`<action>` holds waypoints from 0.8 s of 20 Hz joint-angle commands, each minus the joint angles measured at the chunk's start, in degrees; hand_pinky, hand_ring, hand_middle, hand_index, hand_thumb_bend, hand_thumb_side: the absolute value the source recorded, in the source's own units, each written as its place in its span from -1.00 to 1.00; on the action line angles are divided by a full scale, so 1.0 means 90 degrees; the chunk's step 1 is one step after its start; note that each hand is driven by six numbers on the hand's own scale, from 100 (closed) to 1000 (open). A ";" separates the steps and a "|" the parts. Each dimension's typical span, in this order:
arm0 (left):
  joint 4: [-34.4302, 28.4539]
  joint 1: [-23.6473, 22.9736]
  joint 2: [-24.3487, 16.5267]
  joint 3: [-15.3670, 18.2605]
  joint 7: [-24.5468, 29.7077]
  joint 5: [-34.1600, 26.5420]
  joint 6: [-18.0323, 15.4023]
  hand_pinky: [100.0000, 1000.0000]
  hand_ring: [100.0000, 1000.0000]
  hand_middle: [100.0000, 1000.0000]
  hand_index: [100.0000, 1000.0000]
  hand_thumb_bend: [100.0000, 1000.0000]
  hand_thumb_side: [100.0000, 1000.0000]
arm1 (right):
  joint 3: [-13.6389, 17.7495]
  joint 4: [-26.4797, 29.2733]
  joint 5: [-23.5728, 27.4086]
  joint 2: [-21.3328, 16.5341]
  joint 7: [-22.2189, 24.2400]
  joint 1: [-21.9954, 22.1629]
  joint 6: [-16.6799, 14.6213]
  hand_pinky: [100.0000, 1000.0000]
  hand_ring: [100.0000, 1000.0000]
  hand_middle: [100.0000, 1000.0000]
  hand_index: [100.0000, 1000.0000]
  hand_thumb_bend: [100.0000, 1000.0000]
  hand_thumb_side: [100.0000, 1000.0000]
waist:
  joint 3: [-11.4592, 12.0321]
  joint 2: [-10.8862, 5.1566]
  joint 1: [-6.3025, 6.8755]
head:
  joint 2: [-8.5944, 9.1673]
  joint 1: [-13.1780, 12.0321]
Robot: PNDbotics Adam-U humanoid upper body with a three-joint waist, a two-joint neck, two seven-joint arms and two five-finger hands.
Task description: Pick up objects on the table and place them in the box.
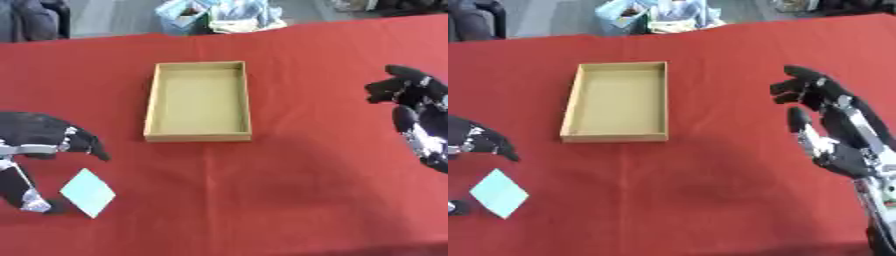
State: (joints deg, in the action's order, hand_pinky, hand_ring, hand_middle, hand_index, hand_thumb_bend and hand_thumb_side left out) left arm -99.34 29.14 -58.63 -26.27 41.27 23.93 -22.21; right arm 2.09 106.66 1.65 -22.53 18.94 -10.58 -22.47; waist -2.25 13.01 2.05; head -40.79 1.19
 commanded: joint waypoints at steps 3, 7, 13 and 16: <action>0.0105 0.0026 -0.0173 -0.0107 0.1189 0.0131 -0.1269 0.61 0.60 0.55 0.82 -0.08 -0.57 | 0.0016 0.0049 0.0014 -0.0171 0.0013 -0.0059 -0.0011 0.41 0.58 0.31 0.85 -1.00 -0.01 | -0.0014 -0.0104 0.0002 | 0.0018 -0.0018; 0.0238 0.0045 -0.0091 -0.0163 0.1189 0.0313 -0.1355 0.62 0.60 0.56 0.82 -0.08 -0.58 | 0.0019 0.0048 0.0011 -0.0164 0.0013 -0.0061 -0.0010 0.41 0.58 0.31 0.85 -1.00 0.00 | -0.0027 -0.0095 0.0002 | 0.0016 -0.0024; 0.0354 0.0101 0.0072 -0.0137 0.1189 0.0440 -0.1395 0.58 0.54 0.50 0.78 -0.24 -0.76 | 0.0028 0.0046 0.0010 -0.0158 0.0006 -0.0056 -0.0012 0.41 0.58 0.31 0.85 -1.00 0.00 | -0.0039 -0.0086 -0.0008 | 0.0014 -0.0022; 0.0391 0.0146 0.0151 -0.0103 0.1189 0.0398 -0.1354 0.45 0.35 0.22 0.53 -0.65 -1.00 | 0.0034 0.0043 0.0008 -0.0153 0.0001 -0.0050 -0.0010 0.41 0.58 0.31 0.85 -1.00 0.00 | -0.0045 -0.0084 -0.0008 | 0.0013 -0.0021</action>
State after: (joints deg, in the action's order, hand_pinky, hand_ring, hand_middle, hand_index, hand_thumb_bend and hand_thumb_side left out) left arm -95.70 29.51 -56.26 -28.18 40.52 27.64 -22.95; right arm 2.09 106.65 1.65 -22.54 18.99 -10.58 -22.52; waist -2.65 13.03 2.01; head -40.79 1.13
